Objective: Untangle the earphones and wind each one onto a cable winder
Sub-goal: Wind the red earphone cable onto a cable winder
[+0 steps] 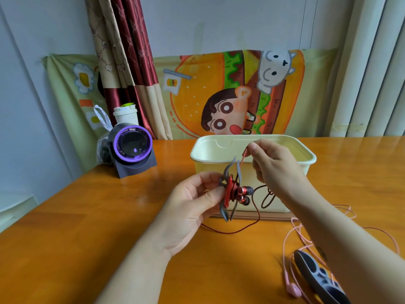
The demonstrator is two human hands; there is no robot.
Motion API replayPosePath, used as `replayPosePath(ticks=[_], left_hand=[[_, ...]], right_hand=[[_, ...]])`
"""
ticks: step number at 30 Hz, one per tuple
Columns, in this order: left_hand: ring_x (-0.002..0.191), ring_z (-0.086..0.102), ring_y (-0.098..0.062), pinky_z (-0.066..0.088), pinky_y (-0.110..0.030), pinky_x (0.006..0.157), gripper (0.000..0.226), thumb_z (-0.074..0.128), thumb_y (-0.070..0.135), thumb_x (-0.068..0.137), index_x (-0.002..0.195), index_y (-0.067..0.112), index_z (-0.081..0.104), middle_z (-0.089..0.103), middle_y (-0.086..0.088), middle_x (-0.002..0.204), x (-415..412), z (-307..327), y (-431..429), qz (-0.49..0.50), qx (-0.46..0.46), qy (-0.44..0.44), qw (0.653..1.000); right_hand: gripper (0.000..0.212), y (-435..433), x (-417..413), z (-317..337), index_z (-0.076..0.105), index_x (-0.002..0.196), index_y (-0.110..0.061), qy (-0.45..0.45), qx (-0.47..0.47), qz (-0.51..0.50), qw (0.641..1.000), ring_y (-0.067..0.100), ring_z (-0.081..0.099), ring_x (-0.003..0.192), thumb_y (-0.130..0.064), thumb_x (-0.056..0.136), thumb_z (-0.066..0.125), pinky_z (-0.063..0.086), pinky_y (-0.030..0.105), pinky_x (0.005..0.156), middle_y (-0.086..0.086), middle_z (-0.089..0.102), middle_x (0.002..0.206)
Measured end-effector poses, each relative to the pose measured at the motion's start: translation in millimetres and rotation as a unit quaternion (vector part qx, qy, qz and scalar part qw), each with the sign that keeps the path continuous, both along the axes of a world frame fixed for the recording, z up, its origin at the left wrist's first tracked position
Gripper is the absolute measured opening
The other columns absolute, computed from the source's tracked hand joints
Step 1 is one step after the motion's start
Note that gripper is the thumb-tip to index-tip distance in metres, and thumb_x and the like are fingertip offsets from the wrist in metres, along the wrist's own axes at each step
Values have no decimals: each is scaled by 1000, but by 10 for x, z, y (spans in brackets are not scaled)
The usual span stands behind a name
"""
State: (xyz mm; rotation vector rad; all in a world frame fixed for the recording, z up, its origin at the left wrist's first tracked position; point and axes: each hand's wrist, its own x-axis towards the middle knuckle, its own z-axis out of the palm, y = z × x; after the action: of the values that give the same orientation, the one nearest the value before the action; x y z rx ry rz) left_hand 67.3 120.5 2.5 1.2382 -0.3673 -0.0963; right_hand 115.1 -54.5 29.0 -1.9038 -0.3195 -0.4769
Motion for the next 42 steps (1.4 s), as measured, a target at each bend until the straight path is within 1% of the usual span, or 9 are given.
replayPosePath(ticks=[6, 10, 15, 20, 24, 28, 32, 37, 42], left_hand=[[83, 72, -18, 60, -26, 67, 23, 65, 11, 70, 91, 12, 75, 74, -9, 97, 1, 123, 42, 17, -207, 34, 978], [86, 71, -12, 57, -28, 78, 25, 60, 14, 79, 102, 15, 68, 74, -4, 99, 73, 105, 120, 102, -226, 38, 968], [90, 68, -15, 53, -27, 76, 19, 58, 7, 90, 107, 12, 66, 72, -7, 101, 160, -21, 185, 208, -138, 50, 967], [83, 71, -11, 54, -24, 72, 21, 59, 7, 90, 111, 11, 63, 75, -5, 95, 158, -47, 142, 225, -72, 34, 971], [85, 68, -15, 57, -25, 72, 27, 64, 13, 80, 107, 8, 67, 72, -9, 98, 159, -13, 134, 157, -178, 115, 965], [67, 68, -12, 58, -24, 59, 14, 60, 12, 86, 96, 5, 66, 70, -7, 78, 148, 23, 160, 146, -287, 196, 926], [83, 66, -17, 55, -32, 73, 13, 56, 12, 92, 98, 4, 65, 68, -9, 83, 139, 3, 119, 142, -293, 220, 920], [88, 64, -19, 61, -30, 61, 27, 65, 12, 71, 96, 0, 66, 68, -12, 86, 142, 3, 77, 132, -272, 211, 930], [76, 70, -17, 61, -29, 64, 37, 64, 10, 80, 115, 0, 64, 71, -12, 91, 182, -54, 107, 140, -223, 182, 947]], right_hand=[[31, 196, -143, -81, 61, 76, -23, 26, -224, 65, 972, 4, 39, 49, -24, 100, 41, 32, 16, 48, -6, 46, 59], [33, 294, -269, -73, 68, 94, -17, 56, -351, 152, 922, 1, 47, 62, -24, 102, 36, 35, 15, 58, -13, 50, 66], [33, 301, -434, 102, 68, 95, -17, 38, -375, 182, 908, 8, 53, 73, -26, 101, 37, 40, 21, 65, -7, 59, 78], [32, 215, -526, 323, 70, 91, -20, 21, -339, 163, 927, 8, 54, 69, -28, 99, 40, 42, 22, 64, -7, 57, 68], [32, 193, -560, 334, 70, 91, -19, 40, -384, 164, 908, 4, 52, 65, -27, 100, 40, 42, 19, 62, -5, 56, 67], [32, 227, -502, 189, 68, 95, -14, 65, -438, 134, 887, 13, 58, 82, -28, 100, 40, 49, 29, 76, 0, 65, 90], [32, 315, -499, 87, 67, 98, -20, 92, -457, 163, 869, 8, 55, 85, -27, 102, 37, 44, 22, 76, -6, 64, 96], [32, 354, -516, 101, 68, 101, -19, 84, -461, 195, 862, 2, 49, 71, -26, 102, 37, 36, 14, 65, -13, 57, 85], [31, 264, -522, 214, 69, 99, -20, 80, -445, 190, 872, 10, 59, 90, -28, 101, 39, 48, 29, 83, -5, 67, 99]])
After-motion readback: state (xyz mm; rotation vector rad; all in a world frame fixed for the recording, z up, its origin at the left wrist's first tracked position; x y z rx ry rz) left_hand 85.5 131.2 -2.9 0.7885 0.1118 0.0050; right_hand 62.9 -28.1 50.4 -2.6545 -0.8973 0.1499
